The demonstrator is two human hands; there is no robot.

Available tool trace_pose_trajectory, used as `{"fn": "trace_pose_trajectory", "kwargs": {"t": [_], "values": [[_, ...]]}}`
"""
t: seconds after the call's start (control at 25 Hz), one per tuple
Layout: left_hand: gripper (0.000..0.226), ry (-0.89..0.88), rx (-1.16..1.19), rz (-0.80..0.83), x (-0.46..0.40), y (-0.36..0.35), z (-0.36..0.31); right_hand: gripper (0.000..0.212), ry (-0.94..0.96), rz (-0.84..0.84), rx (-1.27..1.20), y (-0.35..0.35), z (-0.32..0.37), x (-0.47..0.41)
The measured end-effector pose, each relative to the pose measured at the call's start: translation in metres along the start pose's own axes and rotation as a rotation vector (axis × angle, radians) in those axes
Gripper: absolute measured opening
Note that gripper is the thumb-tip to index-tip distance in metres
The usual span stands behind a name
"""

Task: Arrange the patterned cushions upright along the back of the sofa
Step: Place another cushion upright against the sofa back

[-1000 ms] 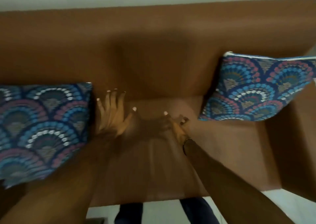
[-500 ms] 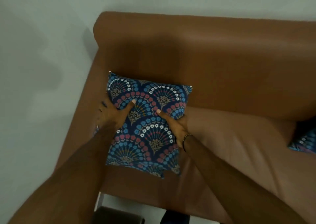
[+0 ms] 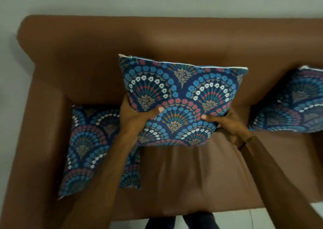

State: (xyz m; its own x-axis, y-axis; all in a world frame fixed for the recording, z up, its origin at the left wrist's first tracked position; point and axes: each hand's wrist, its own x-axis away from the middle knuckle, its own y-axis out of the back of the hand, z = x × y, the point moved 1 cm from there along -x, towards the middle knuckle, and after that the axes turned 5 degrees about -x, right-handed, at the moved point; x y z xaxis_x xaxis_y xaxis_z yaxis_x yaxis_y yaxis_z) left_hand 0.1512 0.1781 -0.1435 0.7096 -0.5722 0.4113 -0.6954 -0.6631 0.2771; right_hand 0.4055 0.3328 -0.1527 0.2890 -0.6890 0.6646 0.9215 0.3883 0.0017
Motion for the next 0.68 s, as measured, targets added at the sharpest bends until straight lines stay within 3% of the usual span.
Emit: {"fn": "trace_pose_trajectory", "kwargs": {"t": [0.2,0.36,0.52,0.6,0.68], "values": [[0.09,-0.055,-0.041,0.162,-0.008,-0.104,0.009,0.089,0.094,-0.159,0.031,0.099,0.01,-0.026],[0.092,-0.013,-0.332,0.248,-0.014,-0.127,0.06,0.085,0.075,-0.305,-0.028,0.11,-0.032,-0.036],[0.095,-0.01,-0.805,0.234,-0.012,-0.076,0.111,0.055,-0.191,-0.305,-0.146,0.067,-0.08,-0.008],[0.088,-0.138,-0.951,0.139,-0.007,-0.025,0.124,0.052,-0.31,-0.254,-0.064,0.027,-0.103,0.004],[0.09,-0.215,-1.025,0.037,-0.006,0.029,0.143,0.04,-0.44,-0.144,-0.152,-0.022,-0.116,0.007]]}}
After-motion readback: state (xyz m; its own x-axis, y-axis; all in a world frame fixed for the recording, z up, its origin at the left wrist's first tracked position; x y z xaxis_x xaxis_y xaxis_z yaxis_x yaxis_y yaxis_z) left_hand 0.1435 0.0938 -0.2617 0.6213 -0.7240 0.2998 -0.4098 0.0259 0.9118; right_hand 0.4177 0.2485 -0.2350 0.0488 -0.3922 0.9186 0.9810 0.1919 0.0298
